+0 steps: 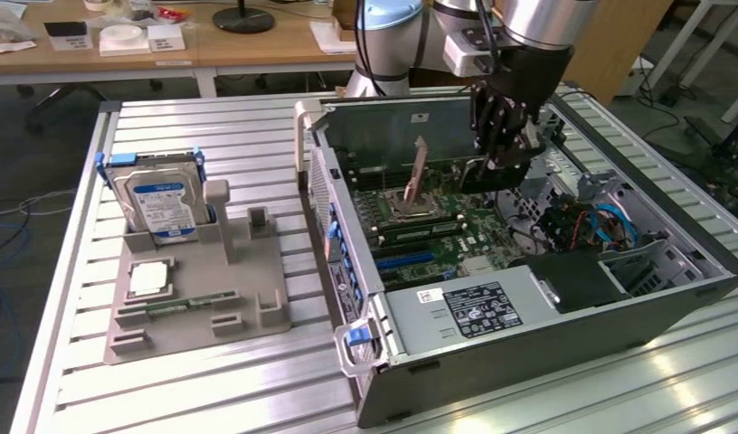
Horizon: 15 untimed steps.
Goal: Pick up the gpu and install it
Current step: 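Insert the gpu into the slot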
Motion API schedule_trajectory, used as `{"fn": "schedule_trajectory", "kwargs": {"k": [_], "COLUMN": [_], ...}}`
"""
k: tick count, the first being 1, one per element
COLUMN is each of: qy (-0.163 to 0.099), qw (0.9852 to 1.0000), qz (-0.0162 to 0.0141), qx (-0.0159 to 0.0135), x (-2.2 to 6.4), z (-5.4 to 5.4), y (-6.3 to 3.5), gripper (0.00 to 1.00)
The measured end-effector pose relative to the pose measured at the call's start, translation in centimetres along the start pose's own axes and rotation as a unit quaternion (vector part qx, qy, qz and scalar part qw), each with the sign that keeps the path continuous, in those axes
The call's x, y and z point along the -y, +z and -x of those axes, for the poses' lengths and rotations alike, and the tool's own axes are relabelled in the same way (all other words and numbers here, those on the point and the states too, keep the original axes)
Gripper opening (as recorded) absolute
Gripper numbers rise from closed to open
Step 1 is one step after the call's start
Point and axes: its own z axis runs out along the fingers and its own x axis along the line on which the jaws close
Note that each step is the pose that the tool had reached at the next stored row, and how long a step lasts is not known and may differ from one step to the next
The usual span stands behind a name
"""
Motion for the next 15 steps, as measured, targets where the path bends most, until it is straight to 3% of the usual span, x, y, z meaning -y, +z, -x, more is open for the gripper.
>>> {"fn": "schedule_trajectory", "kwargs": {"k": [1,2,9,15], "qy": [0.0,0.0,0.0,0.0], "qw": [1.0,1.0,1.0,1.0], "qz": [0.0001,0.0001,0.0001,0.0002], "qx": [0.0025,0.0027,0.0028,0.0029], "x": [-0.02,-0.02,-0.06,-0.08], "z": [0.0,0.0,-0.6,-0.9], "y": [0.04,0.04,0.13,1.15], "gripper": [0.26,0.26,0.26,0.26]}}
